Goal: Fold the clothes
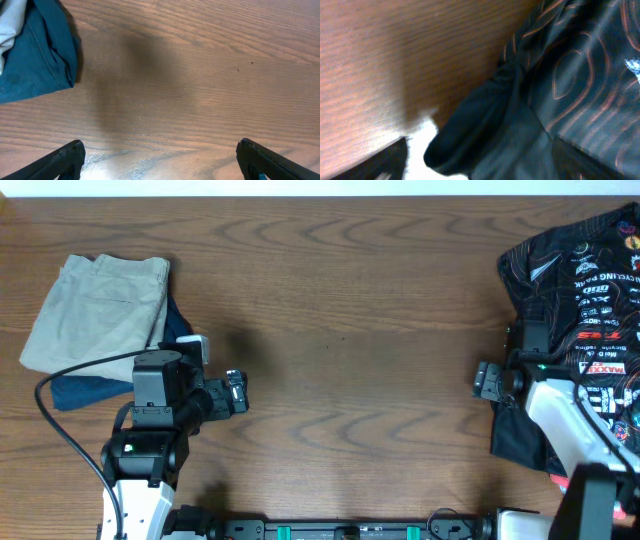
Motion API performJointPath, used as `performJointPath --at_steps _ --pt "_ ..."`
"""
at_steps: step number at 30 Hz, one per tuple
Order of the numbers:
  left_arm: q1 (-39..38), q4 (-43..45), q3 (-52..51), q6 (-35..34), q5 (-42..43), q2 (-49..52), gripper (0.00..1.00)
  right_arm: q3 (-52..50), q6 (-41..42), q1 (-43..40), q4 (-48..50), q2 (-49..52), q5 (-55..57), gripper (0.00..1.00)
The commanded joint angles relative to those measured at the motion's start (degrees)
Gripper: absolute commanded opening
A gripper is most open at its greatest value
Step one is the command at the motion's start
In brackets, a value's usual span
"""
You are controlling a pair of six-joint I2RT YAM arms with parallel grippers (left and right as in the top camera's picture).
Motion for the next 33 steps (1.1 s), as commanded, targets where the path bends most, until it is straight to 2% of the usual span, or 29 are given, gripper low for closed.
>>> performJointPath --at_steps 1,2,3,9,14,18,23,26,33 --pt "0.28 -0.2 1.25 -0.72 0.59 0.0 0.98 0.66 1.38 -0.39 1.11 2.58 0.92 0.38" --pt "0.28 -0.2 1.25 -0.72 0.61 0.0 0.98 0.66 1.38 -0.39 1.2 2.95 0.87 0.13" --pt "0.28 -0.22 1.25 -0.72 0.61 0.0 0.98 0.66 1.38 -0.39 1.18 2.99 0.76 0.01" --pt "0.28 -0.2 1.25 -0.72 0.59 0.0 0.98 5.05 -0.48 -0.39 -3.23 -0.42 -2.91 0.01" --pt "0.28 -0.2 1.25 -0.72 0.59 0.0 0.98 14.43 -9.14 0.0 -10.71 -6.21 -18.99 0.01" --pt "0.28 -0.2 1.25 -0.72 0.59 0.0 0.98 19.76 -10.05 2.73 -13.75 -9.42 -28.09 0.01" --pt "0.28 -0.2 1.25 -0.72 0.61 0.0 0.98 20.26 -9.99 10.67 -13.92 -10.32 -39.74 0.01" --pt "0.28 -0.22 1.25 -0.72 0.63 0.0 0.98 20.26 -7.76 16.68 -12.46 -9.38 -42.18 0.01" --pt "0.28 -0.2 1.25 -0.72 0.63 0.0 0.98 20.26 -3.56 32.61 1.81 -3.67 -41.18 0.03"
